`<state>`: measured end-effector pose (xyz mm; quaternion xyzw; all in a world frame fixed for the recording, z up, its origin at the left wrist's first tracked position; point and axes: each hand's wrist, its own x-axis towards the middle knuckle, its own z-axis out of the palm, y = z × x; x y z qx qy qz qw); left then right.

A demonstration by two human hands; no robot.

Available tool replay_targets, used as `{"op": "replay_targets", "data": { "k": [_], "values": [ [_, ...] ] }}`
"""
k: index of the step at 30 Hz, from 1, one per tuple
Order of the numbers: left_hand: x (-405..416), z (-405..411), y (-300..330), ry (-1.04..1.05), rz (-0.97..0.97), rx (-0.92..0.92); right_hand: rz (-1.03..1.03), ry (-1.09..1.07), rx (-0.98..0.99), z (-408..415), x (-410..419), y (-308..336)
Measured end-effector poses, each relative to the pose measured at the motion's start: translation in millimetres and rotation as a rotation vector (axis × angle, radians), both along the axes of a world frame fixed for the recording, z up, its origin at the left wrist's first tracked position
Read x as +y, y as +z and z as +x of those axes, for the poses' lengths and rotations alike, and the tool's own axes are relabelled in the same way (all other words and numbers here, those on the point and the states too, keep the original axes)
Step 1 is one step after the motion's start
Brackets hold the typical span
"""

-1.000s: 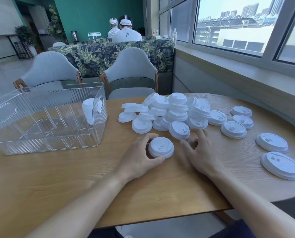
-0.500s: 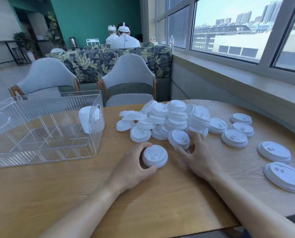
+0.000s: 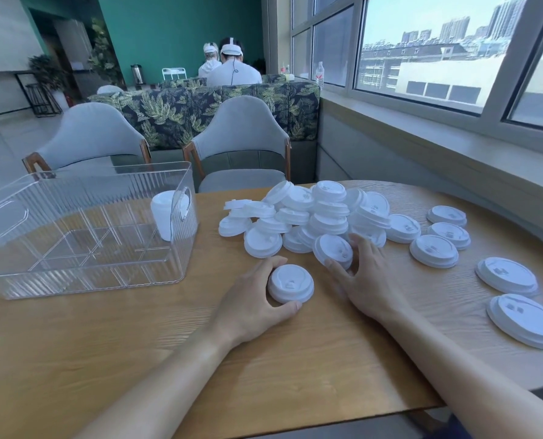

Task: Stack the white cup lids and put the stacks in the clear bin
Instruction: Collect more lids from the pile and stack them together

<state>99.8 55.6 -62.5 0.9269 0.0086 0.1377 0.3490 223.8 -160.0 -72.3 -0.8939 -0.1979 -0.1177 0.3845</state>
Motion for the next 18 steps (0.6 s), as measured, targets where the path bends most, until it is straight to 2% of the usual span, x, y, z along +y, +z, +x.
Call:
{"op": "replay_targets", "data": {
  "k": [12,18],
  "values": [
    [0,-2,-1,0.043,0.009,-0.02,-0.009,0.015,-0.01,-2,1,1],
    [1,-6,-1,0.118,-0.077,-0.082,-0.007,-0.006,-0.011,-19,-2,2]
  ]
}}
